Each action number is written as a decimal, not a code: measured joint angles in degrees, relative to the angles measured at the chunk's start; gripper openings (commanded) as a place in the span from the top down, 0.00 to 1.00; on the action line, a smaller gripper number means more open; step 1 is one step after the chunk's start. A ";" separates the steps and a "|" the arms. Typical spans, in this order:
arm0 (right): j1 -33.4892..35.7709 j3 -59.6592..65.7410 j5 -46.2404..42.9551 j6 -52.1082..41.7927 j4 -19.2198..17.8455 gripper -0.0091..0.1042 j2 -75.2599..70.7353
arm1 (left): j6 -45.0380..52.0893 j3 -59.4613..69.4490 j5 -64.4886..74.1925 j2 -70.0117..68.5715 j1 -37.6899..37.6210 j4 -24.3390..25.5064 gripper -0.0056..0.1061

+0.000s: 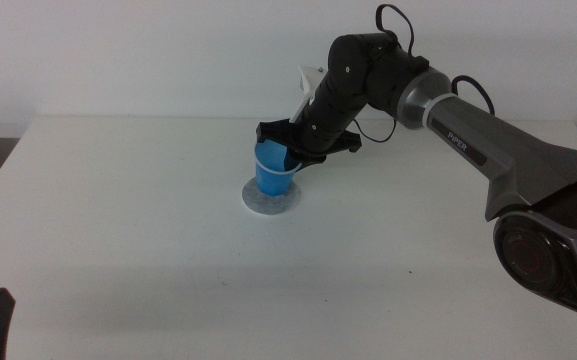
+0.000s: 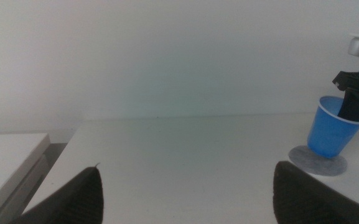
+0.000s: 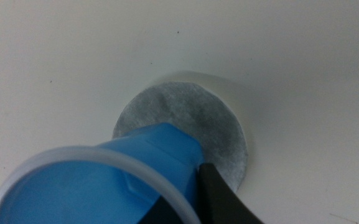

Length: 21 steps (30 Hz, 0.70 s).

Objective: Place an empty cup on a cup mat.

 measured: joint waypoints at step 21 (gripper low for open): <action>0.26 0.00 -0.82 0.00 -1.48 0.73 1.08 | 0.00 0.00 0.00 0.00 0.00 0.00 0.11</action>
